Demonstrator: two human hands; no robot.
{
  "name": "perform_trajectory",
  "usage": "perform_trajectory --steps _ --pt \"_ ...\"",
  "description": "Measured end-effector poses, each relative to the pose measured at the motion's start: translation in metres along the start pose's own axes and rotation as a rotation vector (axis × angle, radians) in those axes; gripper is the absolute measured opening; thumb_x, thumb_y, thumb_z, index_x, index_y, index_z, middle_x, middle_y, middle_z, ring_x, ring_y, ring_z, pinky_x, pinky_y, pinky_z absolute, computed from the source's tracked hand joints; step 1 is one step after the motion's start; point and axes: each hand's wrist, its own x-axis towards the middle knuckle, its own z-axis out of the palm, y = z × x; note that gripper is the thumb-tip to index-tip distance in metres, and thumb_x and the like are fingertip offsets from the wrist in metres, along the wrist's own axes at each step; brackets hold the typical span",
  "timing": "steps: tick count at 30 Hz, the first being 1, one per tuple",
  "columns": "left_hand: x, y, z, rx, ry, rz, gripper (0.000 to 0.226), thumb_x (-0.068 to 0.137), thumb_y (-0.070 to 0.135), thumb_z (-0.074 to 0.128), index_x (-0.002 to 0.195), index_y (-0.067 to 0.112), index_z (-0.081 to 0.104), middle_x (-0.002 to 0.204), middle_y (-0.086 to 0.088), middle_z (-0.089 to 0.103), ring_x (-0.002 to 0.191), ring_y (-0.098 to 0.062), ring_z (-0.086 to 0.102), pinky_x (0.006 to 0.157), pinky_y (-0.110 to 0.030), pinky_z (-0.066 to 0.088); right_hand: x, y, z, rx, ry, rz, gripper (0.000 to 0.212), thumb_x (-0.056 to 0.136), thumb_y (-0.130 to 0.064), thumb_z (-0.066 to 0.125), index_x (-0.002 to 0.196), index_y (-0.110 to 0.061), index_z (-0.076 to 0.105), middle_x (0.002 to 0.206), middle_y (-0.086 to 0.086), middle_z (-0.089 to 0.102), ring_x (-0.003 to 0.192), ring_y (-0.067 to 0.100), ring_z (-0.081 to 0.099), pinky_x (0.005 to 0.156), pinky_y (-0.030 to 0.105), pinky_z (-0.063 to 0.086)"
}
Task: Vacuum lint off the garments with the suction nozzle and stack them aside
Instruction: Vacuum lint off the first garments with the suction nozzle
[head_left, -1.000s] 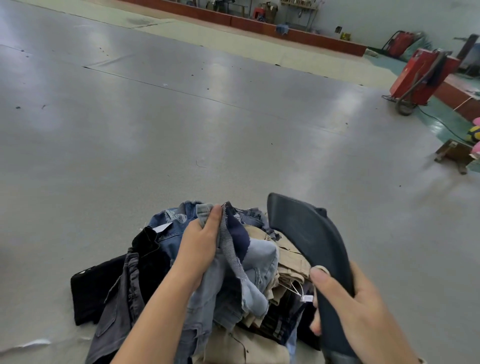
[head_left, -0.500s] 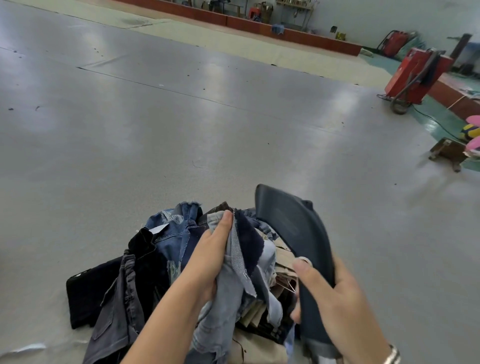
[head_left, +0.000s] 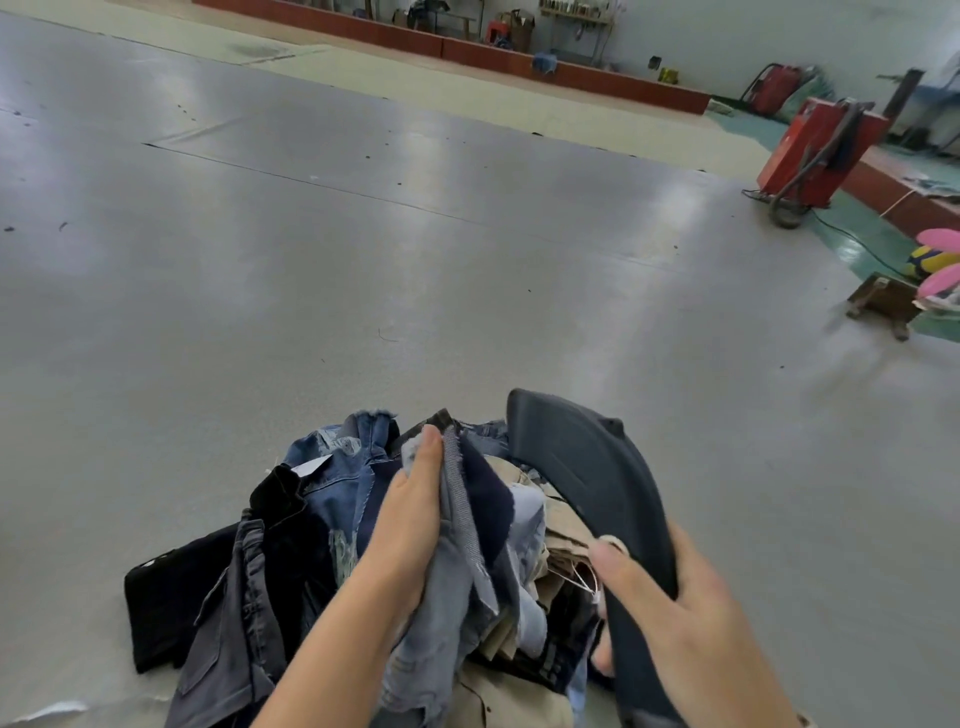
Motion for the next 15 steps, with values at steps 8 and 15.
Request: perform_trajectory --steps 8,15 --pt "0.003 -0.001 -0.001 -0.038 -0.155 -0.147 0.058 0.07 0.073 0.048 0.093 0.029 0.077 0.098 0.0 0.075 0.09 -0.014 0.072 0.08 -0.032 0.052 0.003 0.015 0.032 -0.015 -0.083 0.01 0.028 0.071 -0.047 0.07 0.096 -0.051 0.058 0.069 -0.01 0.068 0.06 0.012 0.066 0.06 0.03 0.056" --pt "0.008 0.007 -0.015 -0.424 -0.085 -0.136 0.067 0.074 0.072 0.046 0.1 0.013 0.062 0.082 -0.004 0.075 0.067 -0.013 0.072 0.058 -0.028 0.055 0.009 0.015 0.007 0.321 0.113 0.01 0.037 0.054 -0.044 0.069 0.083 -0.022 0.063 0.053 0.016 0.057 0.04 0.032 0.055 0.04 0.03 0.048"
